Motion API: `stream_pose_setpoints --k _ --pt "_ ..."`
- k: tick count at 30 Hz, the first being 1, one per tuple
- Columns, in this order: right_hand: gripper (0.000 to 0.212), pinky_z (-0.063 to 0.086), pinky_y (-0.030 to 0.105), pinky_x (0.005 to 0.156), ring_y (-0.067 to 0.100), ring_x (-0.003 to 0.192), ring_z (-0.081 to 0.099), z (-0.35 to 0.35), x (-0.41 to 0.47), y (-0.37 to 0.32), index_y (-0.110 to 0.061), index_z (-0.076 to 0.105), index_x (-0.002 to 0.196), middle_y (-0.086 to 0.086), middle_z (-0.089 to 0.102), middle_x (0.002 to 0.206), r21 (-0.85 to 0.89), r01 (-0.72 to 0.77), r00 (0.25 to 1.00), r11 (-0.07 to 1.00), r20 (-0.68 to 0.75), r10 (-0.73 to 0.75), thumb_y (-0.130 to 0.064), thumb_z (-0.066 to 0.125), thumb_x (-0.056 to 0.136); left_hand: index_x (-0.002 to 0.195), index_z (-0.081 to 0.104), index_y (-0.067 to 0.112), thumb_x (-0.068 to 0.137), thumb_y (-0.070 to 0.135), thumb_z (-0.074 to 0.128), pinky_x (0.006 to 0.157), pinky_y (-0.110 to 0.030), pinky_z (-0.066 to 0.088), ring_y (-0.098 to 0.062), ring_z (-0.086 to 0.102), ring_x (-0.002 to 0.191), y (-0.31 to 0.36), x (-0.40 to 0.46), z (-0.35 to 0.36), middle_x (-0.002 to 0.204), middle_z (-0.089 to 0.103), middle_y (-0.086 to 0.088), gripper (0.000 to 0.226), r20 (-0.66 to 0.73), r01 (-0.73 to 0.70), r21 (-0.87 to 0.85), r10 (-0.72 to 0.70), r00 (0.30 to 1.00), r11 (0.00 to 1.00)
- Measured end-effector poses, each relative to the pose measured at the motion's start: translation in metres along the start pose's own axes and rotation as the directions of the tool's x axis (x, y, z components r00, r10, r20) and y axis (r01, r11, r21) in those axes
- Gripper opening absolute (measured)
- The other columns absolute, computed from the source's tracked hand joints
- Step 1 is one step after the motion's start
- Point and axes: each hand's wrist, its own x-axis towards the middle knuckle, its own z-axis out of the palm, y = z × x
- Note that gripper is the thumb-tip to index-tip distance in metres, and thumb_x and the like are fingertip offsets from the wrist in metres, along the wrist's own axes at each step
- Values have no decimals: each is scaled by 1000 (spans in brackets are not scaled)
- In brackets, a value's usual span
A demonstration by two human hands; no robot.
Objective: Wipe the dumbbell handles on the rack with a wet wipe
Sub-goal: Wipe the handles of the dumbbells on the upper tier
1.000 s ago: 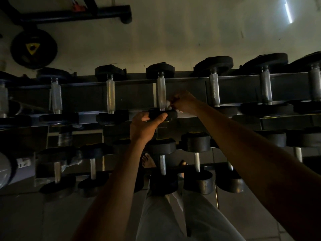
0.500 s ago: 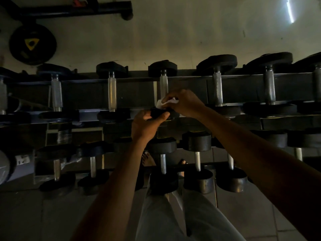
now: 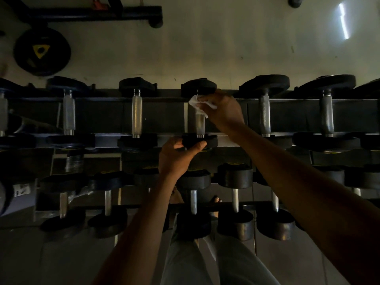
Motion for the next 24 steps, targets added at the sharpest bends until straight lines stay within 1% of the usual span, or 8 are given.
stream_pose_setpoints --k 2,6,11,13,16,19,22,24 --pt "27 57 26 80 4 93 66 0 7 -4 -35 68 124 -6 72 115 -11 -4 999 1000 -43 3 -46 62 100 107 76 38 62 92 78 85 -26 57 4 69 103 0 0 0 106 77 20 70 0 17 -13 -17 1000 1000" --pt "23 59 29 77 5 89 67 2 12 -7 -34 70 120 -6 74 108 -51 9 994 999 -108 -14 -43 64 99 108 76 37 66 83 82 84 -24 55 3 69 103 1 -2 0 106 77 19 63 6 21 -47 -21 1000 999" --pt "28 59 33 76 6 80 67 7 8 -9 -35 68 123 -8 75 100 -126 -18 994 992 -111 4 -49 57 101 112 75 38 58 90 82 87 -28 58 -1 71 106 -1 -2 0 110 77 18 75 2 43 -68 -43 999 997" --pt "28 58 31 74 8 78 66 5 7 -14 -35 68 123 -6 74 97 -175 8 995 984 -94 -24 -48 55 102 111 74 36 59 84 86 92 -33 60 -3 70 108 0 -3 0 111 77 17 72 -2 55 -108 -56 998 993" --pt "26 52 27 68 11 76 64 7 12 -25 -34 68 123 -5 72 93 -300 28 999 954 -29 -38 -45 54 103 110 73 36 63 78 88 92 -34 59 -4 69 110 3 -6 -1 111 76 17 65 6 61 -120 -61 998 991" --pt "21 47 27 66 11 74 61 15 21 -36 -28 69 113 -4 66 87 -416 20 999 909 39 -4 -40 53 104 110 72 35 65 78 87 86 -28 56 -2 68 108 7 -9 -1 111 75 17 64 -7 48 -104 -49 999 993" --pt "14 43 30 65 14 72 54 20 26 -50 -17 64 110 0 56 82 -542 22 994 840 101 39 -26 58 102 111 72 34 67 78 86 79 -23 52 0 68 106 8 -10 -2 110 75 17 64 -5 44 -95 -44 999 995" --pt "15 45 30 67 14 74 54 21 26 -52 -17 63 113 0 59 86 -525 4 994 851 94 53 -25 61 101 111 71 35 68 78 85 77 -23 51 0 67 105 10 -11 -3 110 74 18 63 9 49 -93 -48 999 994"
